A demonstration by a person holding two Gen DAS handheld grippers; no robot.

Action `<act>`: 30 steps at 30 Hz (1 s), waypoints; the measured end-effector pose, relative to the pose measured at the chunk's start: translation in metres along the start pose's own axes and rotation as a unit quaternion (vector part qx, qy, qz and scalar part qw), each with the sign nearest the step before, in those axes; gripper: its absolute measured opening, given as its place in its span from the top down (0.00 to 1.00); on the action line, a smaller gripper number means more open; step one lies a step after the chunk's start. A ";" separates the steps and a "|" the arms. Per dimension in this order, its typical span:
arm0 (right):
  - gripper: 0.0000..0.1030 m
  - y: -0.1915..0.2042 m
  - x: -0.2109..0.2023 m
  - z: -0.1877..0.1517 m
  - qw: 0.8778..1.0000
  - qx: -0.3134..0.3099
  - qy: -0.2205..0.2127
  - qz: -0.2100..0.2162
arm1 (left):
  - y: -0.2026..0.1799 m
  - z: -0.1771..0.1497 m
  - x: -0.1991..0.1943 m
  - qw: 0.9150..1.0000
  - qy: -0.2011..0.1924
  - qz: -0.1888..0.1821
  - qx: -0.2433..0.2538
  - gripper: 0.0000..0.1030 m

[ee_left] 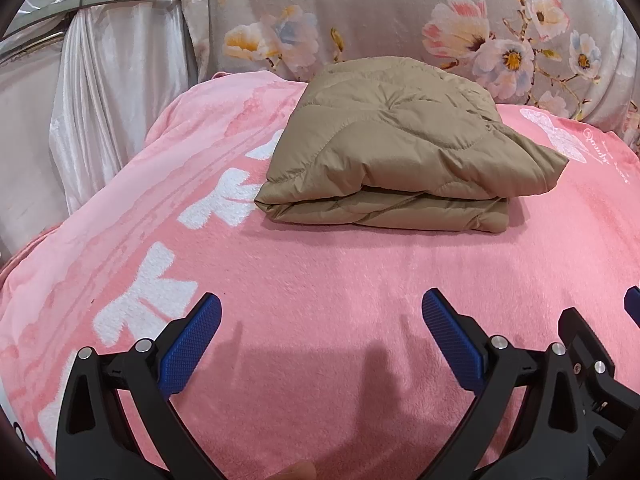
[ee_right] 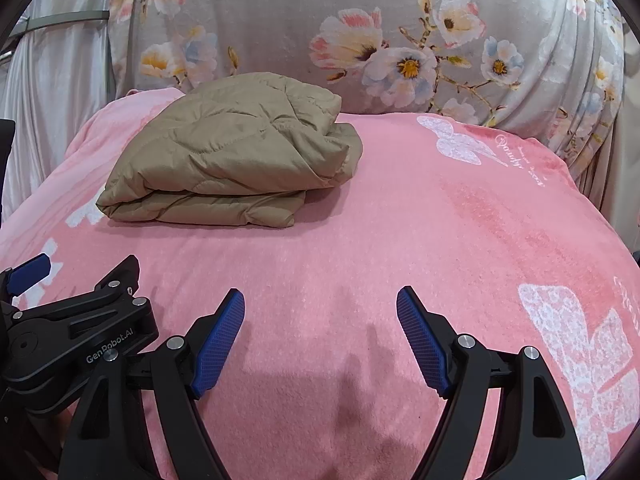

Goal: Fold large clothes

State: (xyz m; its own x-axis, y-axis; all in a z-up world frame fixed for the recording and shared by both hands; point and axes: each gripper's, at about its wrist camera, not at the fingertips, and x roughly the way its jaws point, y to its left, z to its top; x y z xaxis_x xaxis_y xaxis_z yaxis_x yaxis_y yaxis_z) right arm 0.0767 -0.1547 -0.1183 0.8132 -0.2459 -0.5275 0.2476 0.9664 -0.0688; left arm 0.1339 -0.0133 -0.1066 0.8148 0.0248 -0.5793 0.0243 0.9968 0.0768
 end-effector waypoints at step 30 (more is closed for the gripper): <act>0.26 0.001 -0.002 -0.001 1.000 0.000 -0.002 -0.002 | 0.000 0.001 -0.003 1.000 -0.006 0.001 0.001 0.06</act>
State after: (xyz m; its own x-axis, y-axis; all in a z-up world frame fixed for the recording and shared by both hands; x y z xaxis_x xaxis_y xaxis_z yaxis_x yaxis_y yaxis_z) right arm 0.0751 -0.1536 -0.1180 0.8145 -0.2504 -0.5233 0.2511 0.9654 -0.0710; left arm 0.1318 -0.0136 -0.1045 0.8216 0.0267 -0.5694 0.0232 0.9965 0.0802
